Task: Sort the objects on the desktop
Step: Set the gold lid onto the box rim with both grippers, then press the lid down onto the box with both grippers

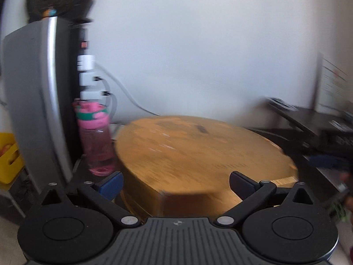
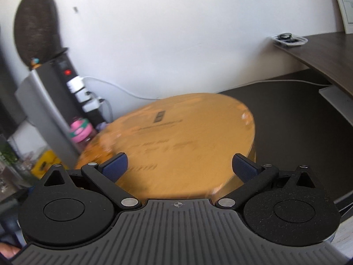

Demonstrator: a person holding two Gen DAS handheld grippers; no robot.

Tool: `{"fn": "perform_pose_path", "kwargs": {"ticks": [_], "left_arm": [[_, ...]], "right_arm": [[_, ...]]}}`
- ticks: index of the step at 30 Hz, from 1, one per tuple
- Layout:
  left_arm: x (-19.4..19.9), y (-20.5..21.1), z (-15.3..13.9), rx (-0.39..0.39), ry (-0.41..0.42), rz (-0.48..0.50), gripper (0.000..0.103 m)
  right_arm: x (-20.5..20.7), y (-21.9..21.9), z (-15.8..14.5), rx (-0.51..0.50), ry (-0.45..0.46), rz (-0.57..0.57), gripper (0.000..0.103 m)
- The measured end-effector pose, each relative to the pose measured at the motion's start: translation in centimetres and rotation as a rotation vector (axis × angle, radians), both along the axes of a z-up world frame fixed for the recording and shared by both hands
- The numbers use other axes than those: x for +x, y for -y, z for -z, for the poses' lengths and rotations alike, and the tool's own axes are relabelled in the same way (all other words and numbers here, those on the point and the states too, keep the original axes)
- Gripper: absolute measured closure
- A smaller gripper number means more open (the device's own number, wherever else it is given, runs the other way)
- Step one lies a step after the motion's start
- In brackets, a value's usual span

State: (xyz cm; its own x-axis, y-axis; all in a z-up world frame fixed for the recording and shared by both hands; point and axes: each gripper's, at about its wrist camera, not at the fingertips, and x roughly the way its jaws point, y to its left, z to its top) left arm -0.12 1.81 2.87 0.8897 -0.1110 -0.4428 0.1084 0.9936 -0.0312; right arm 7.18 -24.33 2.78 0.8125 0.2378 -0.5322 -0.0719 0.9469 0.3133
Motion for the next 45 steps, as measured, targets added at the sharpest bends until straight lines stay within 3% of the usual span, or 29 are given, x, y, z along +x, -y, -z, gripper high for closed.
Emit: {"fn": "perform_pose_path", "kwargs": {"ticks": [2,5,11,14,20,27,31,34,39,42,45], "left_arm": [[-0.8,0.9,0.5,0.024,-0.008,0.053,0.001],[-0.7,1.1,0.9,0.047,0.018,0.035,0.001],[0.9,0.5,0.7,0.022,0.06,0.023,0.001],[1.5,0.2,0.2,0.001,0.076,0.023,0.001],[3.2,-0.5,0.4,-0.028,0.053,0.011,0.001],[5.1,-2.9,1.1,-0.036,0.015,-0.096,0.001],[6.1,-4.1,2.1,-0.023,-0.067,-0.149,0.001],[6.1,-4.9,3.2,-0.056,-0.119,-0.159,0.0],[5.8,-4.8,3.9,-0.006,-0.16,-0.168,0.0],[5.4,-4.8,3.7,-0.011,-0.159,-0.184,0.001],[4.5,-4.3,2.8,0.014,-0.082,-0.169,0.001]], "right_arm": [[-0.8,-0.7,0.2,-0.045,-0.015,0.014,0.0],[-1.8,-1.0,0.3,-0.099,-0.018,0.047,0.0],[-2.1,-1.3,0.8,-0.077,-0.058,0.082,0.0],[-2.2,-1.8,0.5,-0.084,-0.034,0.087,0.001],[-1.2,-3.0,0.1,-0.126,0.015,0.08,0.009],[0.2,-4.7,0.8,-0.183,-0.001,0.051,0.009],[0.7,-5.2,0.9,-0.187,-0.003,0.04,0.009],[0.7,-5.7,1.0,-0.201,-0.003,0.026,0.009],[0.7,-6.1,1.4,-0.224,-0.018,0.01,0.009],[0.4,-5.7,1.2,-0.216,-0.011,0.015,0.008],[0.2,-5.0,1.1,-0.206,-0.008,0.025,0.008]]}}
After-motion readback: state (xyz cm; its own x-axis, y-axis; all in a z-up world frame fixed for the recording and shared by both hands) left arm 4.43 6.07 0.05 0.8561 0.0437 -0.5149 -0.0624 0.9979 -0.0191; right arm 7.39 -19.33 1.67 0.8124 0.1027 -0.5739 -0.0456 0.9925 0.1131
